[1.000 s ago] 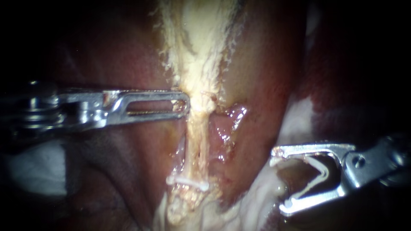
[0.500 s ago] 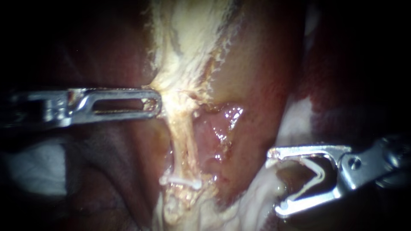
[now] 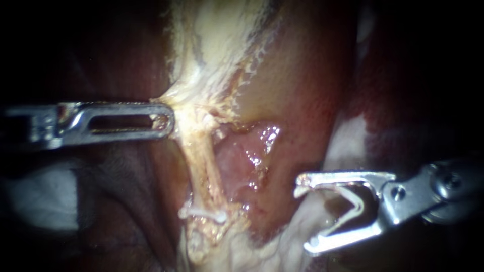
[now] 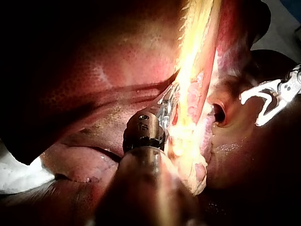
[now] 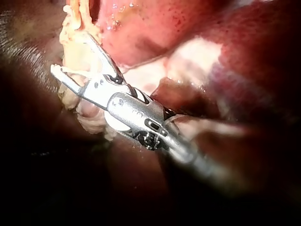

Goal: Clipping second clip left tube

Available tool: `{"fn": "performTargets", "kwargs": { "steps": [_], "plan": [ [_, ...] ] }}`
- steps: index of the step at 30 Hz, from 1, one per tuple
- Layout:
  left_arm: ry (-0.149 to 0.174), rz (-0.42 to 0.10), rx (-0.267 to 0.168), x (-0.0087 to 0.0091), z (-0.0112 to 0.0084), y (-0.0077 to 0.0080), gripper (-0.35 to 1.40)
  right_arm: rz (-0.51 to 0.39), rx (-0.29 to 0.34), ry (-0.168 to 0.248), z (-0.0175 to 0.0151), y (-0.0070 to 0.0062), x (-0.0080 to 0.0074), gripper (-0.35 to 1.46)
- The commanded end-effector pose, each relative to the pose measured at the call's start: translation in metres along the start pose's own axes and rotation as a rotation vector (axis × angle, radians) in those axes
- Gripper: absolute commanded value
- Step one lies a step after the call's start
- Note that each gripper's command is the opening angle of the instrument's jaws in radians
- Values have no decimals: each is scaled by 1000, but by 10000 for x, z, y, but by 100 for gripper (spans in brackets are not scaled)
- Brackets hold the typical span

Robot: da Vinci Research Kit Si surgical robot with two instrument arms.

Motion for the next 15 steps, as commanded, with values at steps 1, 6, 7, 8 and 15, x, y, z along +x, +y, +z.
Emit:
{"fn": "performTargets", "kwargs": {
  "steps": [1,6,7,8,15],
  "plan": [
    [0,0,0,0,0,0,-35,12,-3,0,6,2,-1,60],
    [0,0,0,0,0,0,-35,77,-22,-3,38,18,-11,60],
    [0,0,0,0,0,-1,-35,94,-24,-9,45,22,-15,60],
    [-1,0,0,1,-1,-1,-35,105,-27,-12,51,25,-18,60],
    [-2,-1,-2,2,-2,-3,-35,161,-41,-40,87,42,-36,60]
  ]
}}
